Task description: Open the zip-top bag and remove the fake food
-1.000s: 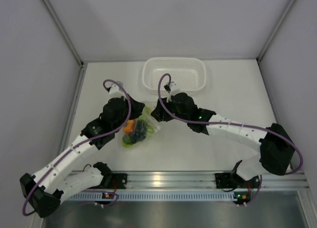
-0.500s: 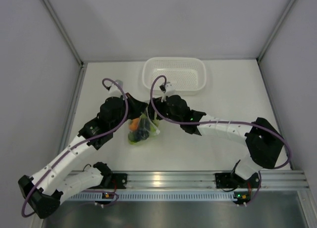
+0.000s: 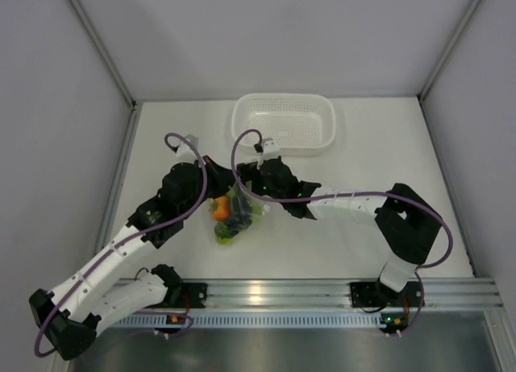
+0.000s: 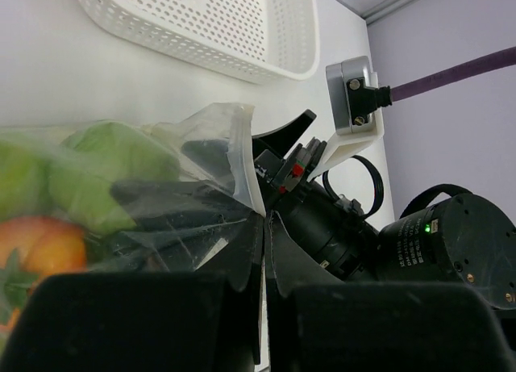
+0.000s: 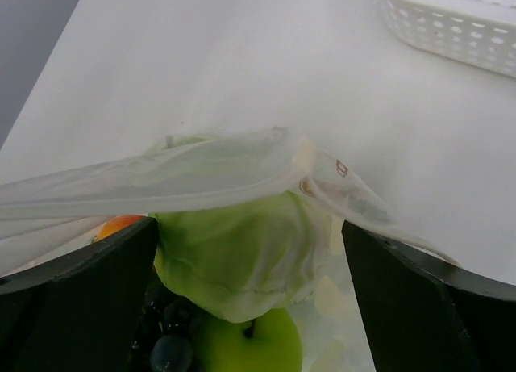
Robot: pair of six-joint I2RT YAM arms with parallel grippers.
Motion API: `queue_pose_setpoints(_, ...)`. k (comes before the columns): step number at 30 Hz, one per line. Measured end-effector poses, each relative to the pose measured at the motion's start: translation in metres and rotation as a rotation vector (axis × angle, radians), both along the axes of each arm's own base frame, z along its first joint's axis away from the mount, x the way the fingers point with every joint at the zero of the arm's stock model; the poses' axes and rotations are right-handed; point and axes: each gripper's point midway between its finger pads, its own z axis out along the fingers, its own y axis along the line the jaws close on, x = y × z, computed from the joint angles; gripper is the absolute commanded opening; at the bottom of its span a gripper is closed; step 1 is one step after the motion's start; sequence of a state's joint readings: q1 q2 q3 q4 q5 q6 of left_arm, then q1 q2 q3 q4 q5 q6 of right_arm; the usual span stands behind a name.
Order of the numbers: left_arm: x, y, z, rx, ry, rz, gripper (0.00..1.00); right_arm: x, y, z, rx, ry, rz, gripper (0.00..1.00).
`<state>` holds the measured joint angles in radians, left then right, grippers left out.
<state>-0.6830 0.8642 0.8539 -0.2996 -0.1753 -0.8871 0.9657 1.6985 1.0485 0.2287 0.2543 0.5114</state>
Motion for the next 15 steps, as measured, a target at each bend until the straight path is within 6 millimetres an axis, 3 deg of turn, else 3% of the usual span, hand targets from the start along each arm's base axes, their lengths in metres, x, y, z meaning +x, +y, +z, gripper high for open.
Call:
queue_pose_setpoints(7, 0.0, 0.014, -0.015, 0.018, -0.003, 0.058, 0.0, -0.003, 0.027, -0.015, 0.023, 0.034, 0.095, 0.99)
queue_pose_setpoints(12, 0.001, 0.023, -0.023, 0.034, 0.001, 0.094, 0.0, -0.007, 0.045, -0.025, 0.058, 0.068, 0.157, 0.83)
queue_pose_setpoints(15, 0.002, 0.026, -0.03, 0.042, 0.009, 0.106, 0.0, -0.01, 0.052, -0.03, 0.079, 0.085, 0.179, 0.84)
